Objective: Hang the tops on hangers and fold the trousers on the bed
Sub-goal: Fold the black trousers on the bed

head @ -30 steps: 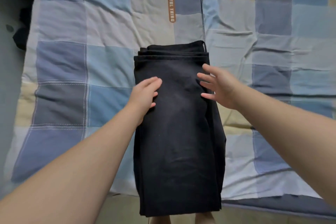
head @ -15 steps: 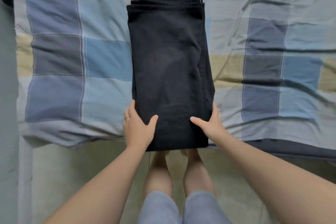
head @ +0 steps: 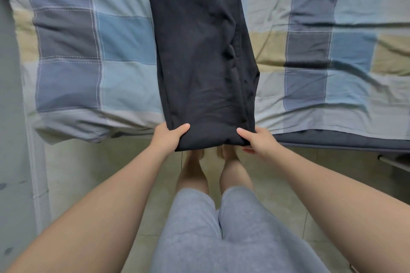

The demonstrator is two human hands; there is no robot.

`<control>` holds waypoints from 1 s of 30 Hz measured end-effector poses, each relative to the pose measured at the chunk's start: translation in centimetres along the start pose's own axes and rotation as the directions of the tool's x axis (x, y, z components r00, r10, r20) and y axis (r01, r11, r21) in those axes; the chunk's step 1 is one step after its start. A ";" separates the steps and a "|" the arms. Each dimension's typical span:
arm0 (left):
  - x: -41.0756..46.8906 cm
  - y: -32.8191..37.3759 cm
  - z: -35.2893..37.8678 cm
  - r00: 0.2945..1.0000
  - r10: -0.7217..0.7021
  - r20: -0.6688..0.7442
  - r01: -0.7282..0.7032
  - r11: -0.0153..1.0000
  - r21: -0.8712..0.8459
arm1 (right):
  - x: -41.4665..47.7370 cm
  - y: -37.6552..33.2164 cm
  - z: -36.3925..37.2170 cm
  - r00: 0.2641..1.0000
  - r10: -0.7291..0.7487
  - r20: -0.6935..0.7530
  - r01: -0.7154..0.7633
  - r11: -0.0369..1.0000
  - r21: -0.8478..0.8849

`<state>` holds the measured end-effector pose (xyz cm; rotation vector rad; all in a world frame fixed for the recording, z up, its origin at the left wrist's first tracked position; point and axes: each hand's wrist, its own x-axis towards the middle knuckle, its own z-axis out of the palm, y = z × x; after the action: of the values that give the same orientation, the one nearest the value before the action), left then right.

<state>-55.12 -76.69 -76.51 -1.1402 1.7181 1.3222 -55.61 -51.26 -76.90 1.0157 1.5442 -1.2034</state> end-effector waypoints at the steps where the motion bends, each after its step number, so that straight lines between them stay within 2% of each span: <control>1: -0.8 -0.2 -0.1 1.000 -0.010 0.008 0.010 1.000 -0.006 | -0.8 0.1 -0.1 1.000 0.004 0.000 -0.004 1.000 0.013; 7: -6.9 -2.2 -0.8 0.997 -0.077 0.029 0.077 0.997 0.008 | -7.3 2.1 -1.1 0.999 0.044 0.014 -0.044 0.999 0.005; 11: -11.1 -3.6 -1.7 0.977 -0.201 0.069 0.202 0.979 -0.015 | -11.9 3.9 -1.7 0.993 0.113 0.032 -0.113 0.993 0.016; 15: -12.7 -2.0 -2.6 0.957 -0.275 0.093 0.281 0.958 -0.056 | -14.2 2.5 -2.3 0.994 0.107 0.034 -0.110 0.991 0.071; 20: -11.0 3.3 -3.2 0.944 -0.303 0.127 0.327 0.907 -0.265 | -13.4 -3.8 -2.0 0.997 0.071 0.008 -0.069 0.939 0.337; 25: -6.5 10.4 -3.6 0.946 -0.277 0.170 0.324 0.847 -0.422 | -10.1 -12.4 -1.5 1.000 0.007 -0.007 -0.003 0.901 0.434; 30: -1.2 17.5 -4.1 0.941 -0.225 0.252 0.324 0.814 -0.483 | -5.2 -20.5 -1.6 1.000 -0.026 0.010 0.017 0.872 0.489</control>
<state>-70.80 -78.55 -67.84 -1.4461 1.0273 1.6926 -74.06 -53.94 -66.88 1.3085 1.2605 -1.6650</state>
